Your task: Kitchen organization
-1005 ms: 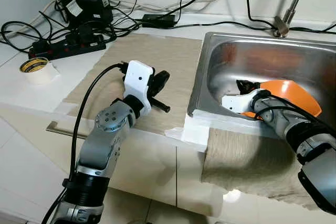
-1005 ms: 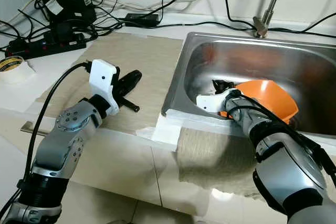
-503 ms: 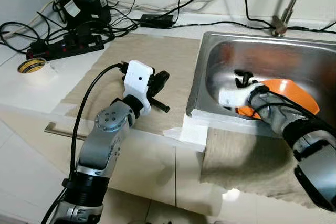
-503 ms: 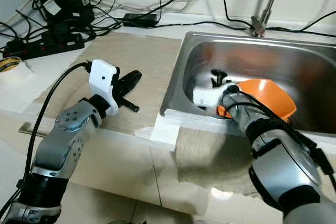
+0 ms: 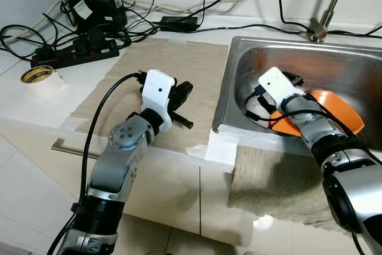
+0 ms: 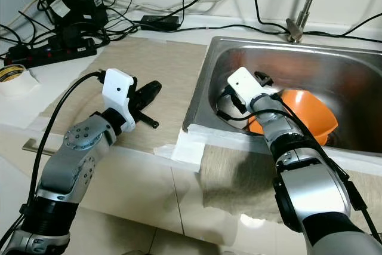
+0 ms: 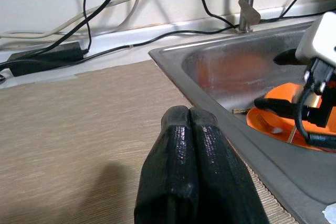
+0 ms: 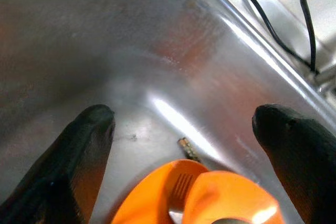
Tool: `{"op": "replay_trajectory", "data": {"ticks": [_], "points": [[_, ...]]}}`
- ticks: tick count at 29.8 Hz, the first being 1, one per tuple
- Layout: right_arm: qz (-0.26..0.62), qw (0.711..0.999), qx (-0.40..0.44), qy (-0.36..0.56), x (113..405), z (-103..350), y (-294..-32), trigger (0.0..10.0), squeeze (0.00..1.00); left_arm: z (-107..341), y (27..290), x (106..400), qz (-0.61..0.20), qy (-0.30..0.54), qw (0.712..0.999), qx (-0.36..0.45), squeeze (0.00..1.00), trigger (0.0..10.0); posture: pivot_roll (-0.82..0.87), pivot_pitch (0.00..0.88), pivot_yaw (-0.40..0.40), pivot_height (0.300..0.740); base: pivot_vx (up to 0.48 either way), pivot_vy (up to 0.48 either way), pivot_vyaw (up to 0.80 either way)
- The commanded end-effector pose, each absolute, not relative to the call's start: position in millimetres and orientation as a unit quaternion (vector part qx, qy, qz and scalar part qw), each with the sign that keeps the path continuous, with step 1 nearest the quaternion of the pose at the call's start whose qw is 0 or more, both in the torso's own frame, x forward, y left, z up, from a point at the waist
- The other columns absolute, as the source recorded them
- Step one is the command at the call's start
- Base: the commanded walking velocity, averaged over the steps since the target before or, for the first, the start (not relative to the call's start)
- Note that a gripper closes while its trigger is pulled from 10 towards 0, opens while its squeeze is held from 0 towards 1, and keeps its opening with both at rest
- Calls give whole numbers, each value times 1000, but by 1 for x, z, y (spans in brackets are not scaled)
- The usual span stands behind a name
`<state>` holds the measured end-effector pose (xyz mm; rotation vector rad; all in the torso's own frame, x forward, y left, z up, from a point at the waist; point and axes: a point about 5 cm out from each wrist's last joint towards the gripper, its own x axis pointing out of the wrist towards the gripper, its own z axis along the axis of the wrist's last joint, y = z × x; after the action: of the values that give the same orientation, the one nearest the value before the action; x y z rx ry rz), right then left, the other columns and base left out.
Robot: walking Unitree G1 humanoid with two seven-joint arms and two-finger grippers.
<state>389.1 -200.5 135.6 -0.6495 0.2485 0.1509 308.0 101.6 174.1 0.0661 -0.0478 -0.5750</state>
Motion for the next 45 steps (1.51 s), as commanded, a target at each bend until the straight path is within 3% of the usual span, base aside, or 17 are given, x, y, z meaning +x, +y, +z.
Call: {"op": "replay_trajectory", "data": {"ticks": [1,7,17,18,27,38,45], "points": [[69,952,-272,119,394,144,-198,10000,1000,180,101,311,-285,-33,957,42,0,10000,-63,0,77,736,0,0,0],[66,976,-179,109,395,146,-193,10000,1000,179,101,311,-281,-33,958,44,0,10000,-63,0,76,736,0,0,0],[79,996,-40,-14,403,186,-167,10000,1000,178,102,312,-273,-31,961,42,0,10000,-63,0,69,736,0,0,0],[76,996,-7,-42,402,194,-163,10000,0,177,103,313,-266,-30,963,40,0,10000,-62,0,68,736,0,0,0],[32,992,52,-114,378,203,-161,10000,0,171,127,325,-178,-2,983,-38,0,10000,-66,0,62,736,0,0,0],[-24,995,24,-98,312,171,-168,10000,0,164,148,321,-122,10,990,-66,0,10000,-56,0,48,736,0,0,0],[-52,992,-45,-102,272,160,-181,10000,0,165,158,305,-118,-16,991,-60,0,10000,-57,0,48,736,0,0,0]]}}
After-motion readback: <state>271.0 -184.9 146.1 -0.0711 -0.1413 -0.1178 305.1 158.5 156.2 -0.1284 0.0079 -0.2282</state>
